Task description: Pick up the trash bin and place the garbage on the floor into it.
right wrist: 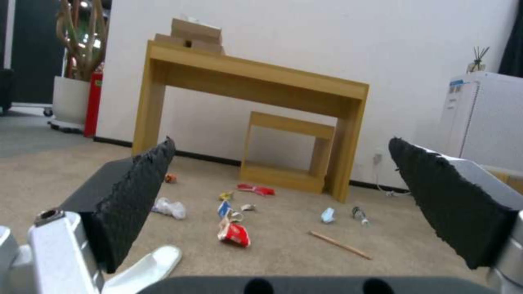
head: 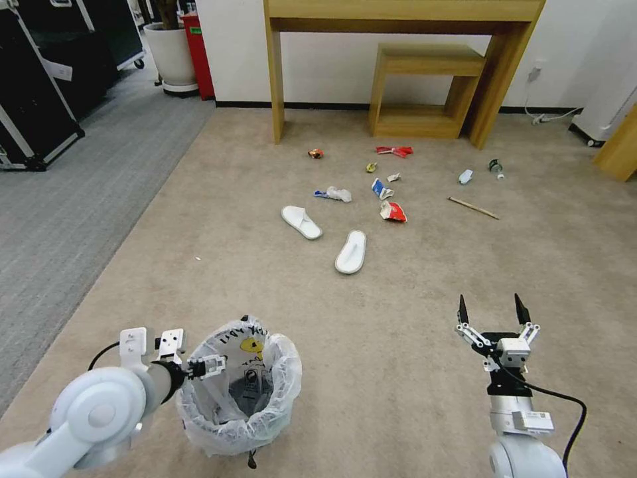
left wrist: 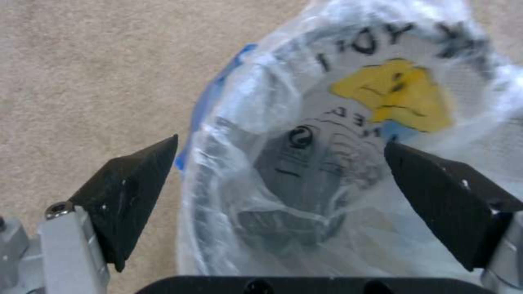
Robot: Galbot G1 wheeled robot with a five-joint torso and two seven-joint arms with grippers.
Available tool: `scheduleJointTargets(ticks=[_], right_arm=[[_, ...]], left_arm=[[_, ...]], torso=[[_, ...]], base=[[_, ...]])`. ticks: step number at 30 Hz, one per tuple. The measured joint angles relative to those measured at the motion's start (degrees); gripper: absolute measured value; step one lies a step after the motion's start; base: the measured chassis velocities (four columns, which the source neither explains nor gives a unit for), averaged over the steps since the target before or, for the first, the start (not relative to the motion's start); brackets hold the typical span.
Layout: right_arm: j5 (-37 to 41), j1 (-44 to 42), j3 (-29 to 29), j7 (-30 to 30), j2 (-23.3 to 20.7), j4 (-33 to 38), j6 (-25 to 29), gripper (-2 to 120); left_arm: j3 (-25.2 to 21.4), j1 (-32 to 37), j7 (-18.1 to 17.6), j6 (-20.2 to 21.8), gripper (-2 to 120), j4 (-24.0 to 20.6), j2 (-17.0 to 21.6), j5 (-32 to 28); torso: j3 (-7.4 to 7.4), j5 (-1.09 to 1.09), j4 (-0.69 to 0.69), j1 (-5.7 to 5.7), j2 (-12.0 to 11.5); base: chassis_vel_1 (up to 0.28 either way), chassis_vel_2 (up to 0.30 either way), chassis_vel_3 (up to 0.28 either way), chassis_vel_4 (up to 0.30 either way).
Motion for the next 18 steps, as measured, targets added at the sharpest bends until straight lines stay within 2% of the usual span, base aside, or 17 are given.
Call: scheduleJointTargets(ticks=[2, 5, 13, 18], right_arm=[[0.0, 0.0, 0.0, 0.0, 0.0, 0.0, 0.0, 100], [-0.2, -0.2, -0.1, -0.1, 0.3, 0.1, 0.2, 100], [-0.6, -0.8, -0.1, -0.1, 0.9, -0.1, 0.9, 100], [-0.6, -1.0, 0.1, -0.2, 0.8, -0.1, 1.1, 100]], left_arm=[[0.1, 0.0, 0.1, 0.0, 100, 0.2, 0.0, 0.1], [2.4, -0.1, 2.3, 0.2, 100, 4.8, -0.2, 5.1], [6.1, -1.2, 4.5, -0.2, 100, 8.2, -2.4, 9.1], [6.5, -1.8, 5.2, -0.1, 100, 9.0, -3.0, 10.0]], torso=[[0.00, 0.00, 0.00, 0.00, 0.0], [0.00, -0.01, 0.01, 0.00, 0.0], [-0.01, -0.01, 0.00, 0.00, 0.0], [-0.01, 0.01, 0.00, 0.00, 0.0]], base=[[0.000, 0.000, 0.000, 0.000], [0.000, 0.000, 0.000, 0.000], [0.000, 0.000, 0.000, 0.000], [0.000, 0.000, 0.000, 0.000]])
